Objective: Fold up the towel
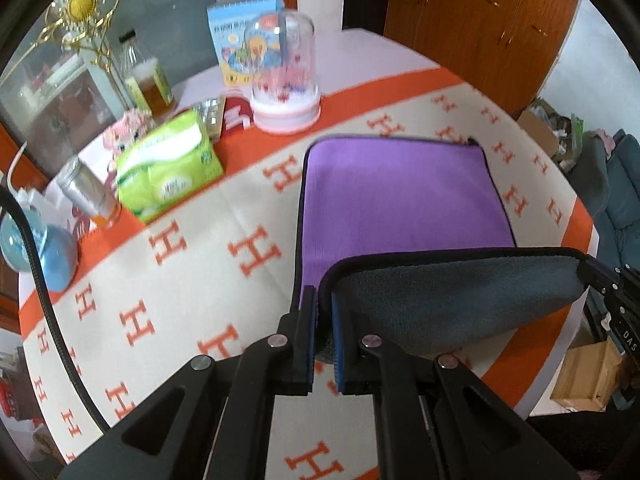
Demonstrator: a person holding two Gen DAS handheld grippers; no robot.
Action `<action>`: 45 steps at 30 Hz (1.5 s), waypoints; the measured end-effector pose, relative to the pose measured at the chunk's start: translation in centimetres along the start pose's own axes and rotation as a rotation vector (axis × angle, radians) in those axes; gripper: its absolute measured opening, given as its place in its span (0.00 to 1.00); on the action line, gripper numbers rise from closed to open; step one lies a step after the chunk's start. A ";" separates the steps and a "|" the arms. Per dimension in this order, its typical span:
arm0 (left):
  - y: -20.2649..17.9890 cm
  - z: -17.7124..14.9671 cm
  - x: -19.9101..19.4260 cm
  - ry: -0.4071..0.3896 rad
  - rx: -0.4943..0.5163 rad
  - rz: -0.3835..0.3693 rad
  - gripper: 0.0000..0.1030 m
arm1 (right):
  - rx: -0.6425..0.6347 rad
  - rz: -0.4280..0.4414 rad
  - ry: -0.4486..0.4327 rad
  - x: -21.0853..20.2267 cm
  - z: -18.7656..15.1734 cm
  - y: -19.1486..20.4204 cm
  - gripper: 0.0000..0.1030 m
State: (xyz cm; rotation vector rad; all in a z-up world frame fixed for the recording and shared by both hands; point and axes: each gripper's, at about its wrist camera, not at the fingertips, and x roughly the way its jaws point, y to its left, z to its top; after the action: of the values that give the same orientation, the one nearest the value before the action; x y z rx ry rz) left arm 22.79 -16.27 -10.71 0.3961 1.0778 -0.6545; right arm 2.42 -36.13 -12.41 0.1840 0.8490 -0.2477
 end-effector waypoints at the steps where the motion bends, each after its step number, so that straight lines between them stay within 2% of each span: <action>1: 0.0 0.4 0.0 -0.008 0.001 -0.001 0.05 | -0.003 -0.005 -0.010 0.0 0.4 -0.1 0.04; 11: -0.8 5.2 1.1 -0.099 -0.002 0.007 0.05 | -0.005 -0.094 -0.122 1.4 3.6 -1.7 0.04; 21: -0.6 8.5 4.9 -0.145 -0.041 0.017 0.04 | -0.048 -0.177 -0.211 5.5 6.6 -3.3 0.05; 30: 0.1 11.6 9.4 -0.147 -0.076 0.016 0.04 | -0.066 -0.233 -0.226 9.8 8.1 -4.7 0.05; 35: 0.3 13.3 12.2 -0.125 -0.088 0.017 0.04 | -0.066 -0.253 -0.206 12.4 8.6 -5.3 0.05; 45: 0.7 13.5 15.9 -0.057 -0.121 0.007 0.08 | -0.032 -0.258 -0.135 15.8 8.5 -6.2 0.09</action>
State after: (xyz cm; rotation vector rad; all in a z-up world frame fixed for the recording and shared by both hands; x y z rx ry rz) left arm 37.45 -28.47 -19.23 0.2747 1.0555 -0.5875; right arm 16.76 -46.50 -19.25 0.0262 0.7410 -0.4822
